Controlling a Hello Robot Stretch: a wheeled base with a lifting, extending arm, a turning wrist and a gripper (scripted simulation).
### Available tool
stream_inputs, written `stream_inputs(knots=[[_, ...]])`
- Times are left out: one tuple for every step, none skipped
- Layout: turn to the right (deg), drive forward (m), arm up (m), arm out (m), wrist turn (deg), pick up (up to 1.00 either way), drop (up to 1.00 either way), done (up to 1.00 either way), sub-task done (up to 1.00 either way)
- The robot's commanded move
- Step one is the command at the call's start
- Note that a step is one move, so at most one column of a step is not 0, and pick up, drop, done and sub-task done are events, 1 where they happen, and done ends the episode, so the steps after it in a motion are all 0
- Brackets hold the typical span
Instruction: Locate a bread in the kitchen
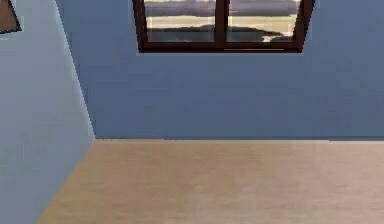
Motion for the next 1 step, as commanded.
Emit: stream_inputs(knots=[[0.0,0.30,0.00,0.00,0.0,0.00,0.00,0.00,0.00]])
